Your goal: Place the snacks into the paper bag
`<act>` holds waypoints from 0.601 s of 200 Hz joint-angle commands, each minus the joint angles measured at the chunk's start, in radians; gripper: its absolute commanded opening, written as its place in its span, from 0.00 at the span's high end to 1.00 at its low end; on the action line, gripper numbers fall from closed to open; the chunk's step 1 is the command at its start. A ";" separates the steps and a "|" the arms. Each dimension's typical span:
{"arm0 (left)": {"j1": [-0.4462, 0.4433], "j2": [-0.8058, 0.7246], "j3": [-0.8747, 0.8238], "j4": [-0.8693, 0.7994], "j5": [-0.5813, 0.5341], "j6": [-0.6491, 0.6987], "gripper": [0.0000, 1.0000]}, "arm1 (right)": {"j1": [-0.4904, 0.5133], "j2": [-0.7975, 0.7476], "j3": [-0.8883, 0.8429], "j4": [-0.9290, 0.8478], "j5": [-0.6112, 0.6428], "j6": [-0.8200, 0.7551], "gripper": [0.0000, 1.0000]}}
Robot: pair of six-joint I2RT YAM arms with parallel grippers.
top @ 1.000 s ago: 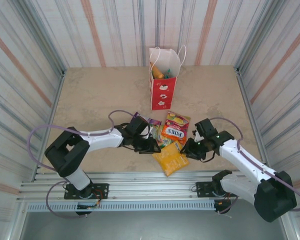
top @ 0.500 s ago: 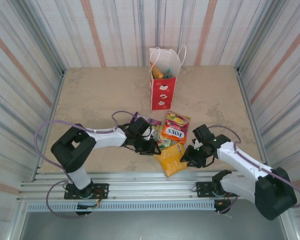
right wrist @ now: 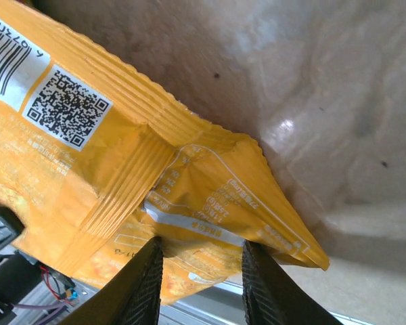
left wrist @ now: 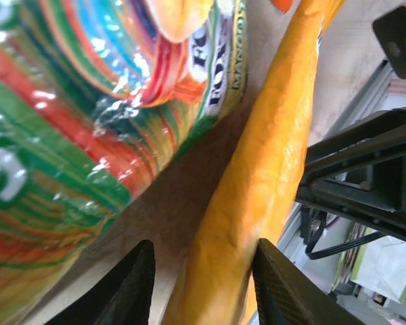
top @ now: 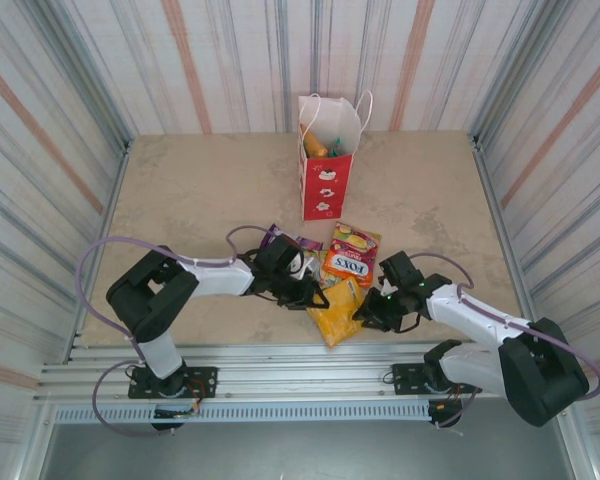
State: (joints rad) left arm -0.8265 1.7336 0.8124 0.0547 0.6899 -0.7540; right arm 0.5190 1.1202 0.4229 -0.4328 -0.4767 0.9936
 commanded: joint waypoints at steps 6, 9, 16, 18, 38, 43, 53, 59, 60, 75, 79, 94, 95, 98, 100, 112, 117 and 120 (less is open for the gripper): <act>-0.012 -0.033 0.008 0.071 0.043 -0.027 0.65 | -0.001 0.020 -0.031 0.104 0.040 0.030 0.65; -0.013 -0.038 0.012 0.060 0.040 -0.022 0.66 | -0.003 0.019 -0.029 0.107 0.039 0.029 0.66; -0.015 -0.051 0.026 0.029 0.028 -0.007 0.69 | -0.005 0.016 -0.025 0.109 0.038 0.023 0.65; -0.015 -0.055 0.028 0.020 0.024 -0.002 0.70 | -0.005 0.013 -0.022 0.107 0.040 0.021 0.65; -0.017 -0.119 0.043 -0.051 -0.022 0.034 0.74 | -0.015 -0.029 0.000 0.083 0.052 -0.005 0.64; -0.017 -0.138 0.048 -0.068 -0.034 0.042 0.75 | -0.018 -0.049 0.005 0.079 0.058 -0.012 0.63; -0.017 -0.172 0.059 -0.107 -0.063 0.060 0.77 | -0.031 -0.091 0.015 0.072 0.074 -0.026 0.61; -0.017 -0.193 0.065 -0.130 -0.080 0.073 0.77 | -0.042 -0.120 0.021 0.070 0.082 -0.037 0.60; -0.017 -0.195 0.066 -0.133 -0.083 0.075 0.78 | -0.044 -0.123 0.021 0.070 0.084 -0.038 0.60; -0.017 -0.246 0.084 -0.177 -0.130 0.105 0.80 | -0.080 -0.210 0.039 0.067 0.111 -0.060 0.59; -0.017 -0.260 0.088 -0.185 -0.143 0.112 0.80 | -0.090 -0.232 0.044 0.071 0.119 -0.066 0.59; -0.016 -0.307 0.102 -0.194 -0.188 0.129 0.81 | -0.126 -0.310 0.066 0.082 0.145 -0.103 0.58; -0.016 -0.310 0.104 -0.194 -0.191 0.130 0.81 | -0.128 -0.314 0.069 0.082 0.147 -0.105 0.58; -0.016 -0.320 0.106 -0.193 -0.201 0.132 0.81 | -0.134 -0.328 0.073 0.086 0.152 -0.113 0.57; -0.016 -0.325 0.109 -0.192 -0.207 0.135 0.81 | -0.136 -0.332 0.074 0.088 0.152 -0.114 0.57; -0.013 -0.359 0.117 -0.176 -0.241 0.146 0.81 | -0.162 -0.381 0.094 0.127 0.153 -0.154 0.53; -0.009 -0.371 0.122 -0.166 -0.254 0.151 0.81 | -0.168 -0.392 0.100 0.142 0.149 -0.167 0.52; -0.007 -0.379 0.124 -0.157 -0.259 0.154 0.81 | -0.174 -0.399 0.106 0.153 0.147 -0.179 0.51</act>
State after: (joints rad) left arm -0.8383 1.4250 0.8982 -0.0906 0.5262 -0.6594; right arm 0.3828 0.7906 0.4740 -0.3462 -0.3626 0.9203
